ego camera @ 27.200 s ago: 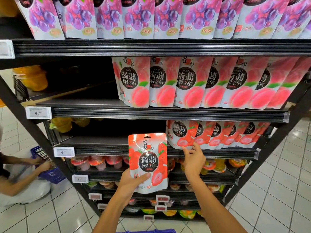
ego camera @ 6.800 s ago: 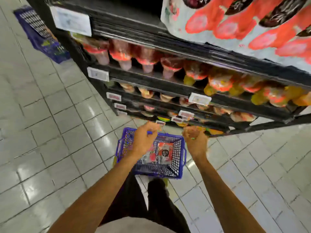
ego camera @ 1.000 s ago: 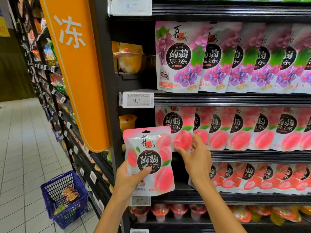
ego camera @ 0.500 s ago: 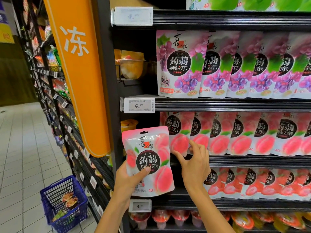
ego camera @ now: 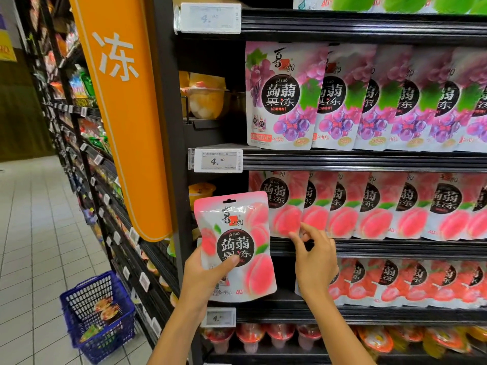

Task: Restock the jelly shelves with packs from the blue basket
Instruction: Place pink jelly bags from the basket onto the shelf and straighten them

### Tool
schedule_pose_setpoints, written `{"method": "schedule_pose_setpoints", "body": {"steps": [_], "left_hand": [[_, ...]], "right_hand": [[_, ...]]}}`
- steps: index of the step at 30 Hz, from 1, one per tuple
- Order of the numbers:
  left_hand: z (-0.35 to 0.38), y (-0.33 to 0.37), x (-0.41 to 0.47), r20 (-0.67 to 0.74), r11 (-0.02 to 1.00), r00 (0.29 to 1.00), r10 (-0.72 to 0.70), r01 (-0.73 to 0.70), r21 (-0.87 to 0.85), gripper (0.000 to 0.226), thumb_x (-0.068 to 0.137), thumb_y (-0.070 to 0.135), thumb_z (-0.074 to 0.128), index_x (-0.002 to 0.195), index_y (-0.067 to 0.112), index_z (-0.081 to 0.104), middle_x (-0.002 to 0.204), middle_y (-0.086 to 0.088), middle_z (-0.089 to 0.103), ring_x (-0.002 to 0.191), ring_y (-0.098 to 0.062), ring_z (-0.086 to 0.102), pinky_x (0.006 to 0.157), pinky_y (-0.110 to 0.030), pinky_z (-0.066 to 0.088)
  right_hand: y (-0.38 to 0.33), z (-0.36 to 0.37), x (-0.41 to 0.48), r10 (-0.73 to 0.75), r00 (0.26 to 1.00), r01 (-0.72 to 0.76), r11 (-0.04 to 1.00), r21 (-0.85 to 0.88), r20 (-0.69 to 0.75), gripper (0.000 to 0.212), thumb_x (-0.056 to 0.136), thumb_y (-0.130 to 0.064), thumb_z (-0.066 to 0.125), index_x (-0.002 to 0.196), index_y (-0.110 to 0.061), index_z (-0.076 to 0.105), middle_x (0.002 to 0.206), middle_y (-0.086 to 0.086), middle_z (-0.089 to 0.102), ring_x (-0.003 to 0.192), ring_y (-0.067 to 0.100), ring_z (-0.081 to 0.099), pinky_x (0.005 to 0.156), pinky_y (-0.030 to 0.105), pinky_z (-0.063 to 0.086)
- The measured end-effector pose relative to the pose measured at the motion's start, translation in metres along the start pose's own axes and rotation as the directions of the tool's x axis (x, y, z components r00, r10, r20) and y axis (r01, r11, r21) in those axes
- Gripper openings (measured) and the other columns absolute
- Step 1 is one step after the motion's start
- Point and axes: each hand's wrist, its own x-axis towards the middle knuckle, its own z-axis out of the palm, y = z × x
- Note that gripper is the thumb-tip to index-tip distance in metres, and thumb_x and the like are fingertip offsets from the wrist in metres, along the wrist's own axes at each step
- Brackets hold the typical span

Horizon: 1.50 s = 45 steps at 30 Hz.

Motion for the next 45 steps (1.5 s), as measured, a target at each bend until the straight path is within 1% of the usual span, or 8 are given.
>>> {"method": "schedule_pose_setpoints", "body": {"steps": [9,16,20,26,29,35,41,45], "left_hand": [[0.003,0.016,0.008,0.038,0.999,0.999,0.007,-0.009,0.049,0.056,0.062,0.038,0.086,0.112,0.022,0.067,0.104,-0.003,0.076,0.094,-0.020,0.073,0.065,-0.028,0.057],[0.016,0.035,0.025,0.020,0.993,0.999,0.037,-0.039,0.112,0.037,0.075,0.029,0.083,0.107,0.020,0.066,0.099,-0.003,0.076,0.087,-0.019,0.073,0.063,-0.024,0.057],[0.026,0.049,0.031,-0.027,0.987,0.995,0.093,-0.088,0.132,0.050,0.067,0.051,0.077,0.110,0.035,0.058,0.106,0.008,0.073,0.092,-0.007,0.071,0.068,-0.020,0.055],[0.032,0.053,0.032,-0.068,0.913,0.960,0.271,-0.234,0.334,0.063,0.088,0.027,0.071,0.141,0.027,0.037,0.136,0.019,0.047,0.117,0.011,0.049,0.093,-0.010,0.041],[0.039,0.052,0.028,-0.053,0.831,0.924,0.380,-0.315,0.457,0.057,0.090,0.025,0.067,0.140,0.027,0.041,0.141,0.016,0.045,0.128,0.003,0.042,0.105,-0.016,0.035],[0.046,0.037,0.024,0.006,0.824,0.955,0.296,-0.258,0.504,0.061,0.093,0.036,0.062,0.147,0.027,0.035,0.152,0.014,0.035,0.137,-0.008,0.039,0.113,-0.036,0.038],[0.048,0.031,0.027,0.023,0.777,0.944,0.330,-0.285,0.561,0.058,0.093,0.030,0.062,0.146,0.030,0.038,0.155,0.014,0.030,0.141,0.000,0.029,0.116,-0.033,0.035],[0.051,0.029,0.027,0.045,0.749,0.945,0.323,-0.285,0.598,0.059,0.093,0.026,0.062,0.147,0.025,0.038,0.159,0.010,0.024,0.145,-0.005,0.026,0.118,-0.036,0.032]], "right_hand": [[-0.016,-0.017,-0.006,0.030,1.000,-0.030,0.987,0.156,0.000,0.017,0.090,-0.034,0.068,0.107,-0.032,0.064,0.086,-0.012,0.058,0.089,0.013,0.055,0.064,0.027,0.040],[-0.051,-0.025,-0.013,-0.073,0.850,-0.191,0.879,0.436,0.522,0.027,0.082,-0.040,0.075,0.106,-0.031,0.066,0.081,-0.007,0.076,0.077,0.008,0.072,0.069,0.024,0.054],[-0.059,-0.020,0.002,0.078,0.872,-0.345,0.798,0.494,0.483,0.033,0.080,-0.031,0.079,0.110,-0.030,0.065,0.080,-0.002,0.077,0.081,0.011,0.074,0.079,0.034,0.058],[-0.074,-0.006,0.017,0.115,0.929,-0.298,0.793,0.531,0.351,0.035,0.078,-0.028,0.081,0.110,-0.030,0.067,0.093,-0.011,0.071,0.086,-0.004,0.069,0.074,0.023,0.053],[-0.083,0.005,0.014,0.075,0.966,-0.195,0.842,0.504,0.248,0.028,0.082,-0.027,0.077,0.100,-0.041,0.061,0.079,-0.008,0.073,0.078,-0.019,0.062,0.061,0.007,0.043],[-0.076,0.017,0.007,-0.006,0.966,-0.122,0.871,0.476,0.258,0.027,0.092,-0.014,0.065,0.100,-0.038,0.056,0.069,-0.014,0.067,0.071,0.015,0.068,0.069,0.036,0.054],[-0.065,0.010,0.005,-0.066,0.960,-0.059,0.902,0.427,0.271,0.026,0.092,-0.017,0.067,0.107,-0.037,0.058,0.089,-0.017,0.066,0.087,-0.011,0.063,0.072,0.008,0.050],[-0.055,0.008,-0.002,-0.096,0.975,0.030,0.950,0.312,0.199,0.028,0.089,-0.018,0.071,0.115,-0.028,0.065,0.092,-0.013,0.064,0.080,0.004,0.060,0.071,0.013,0.047]]}}
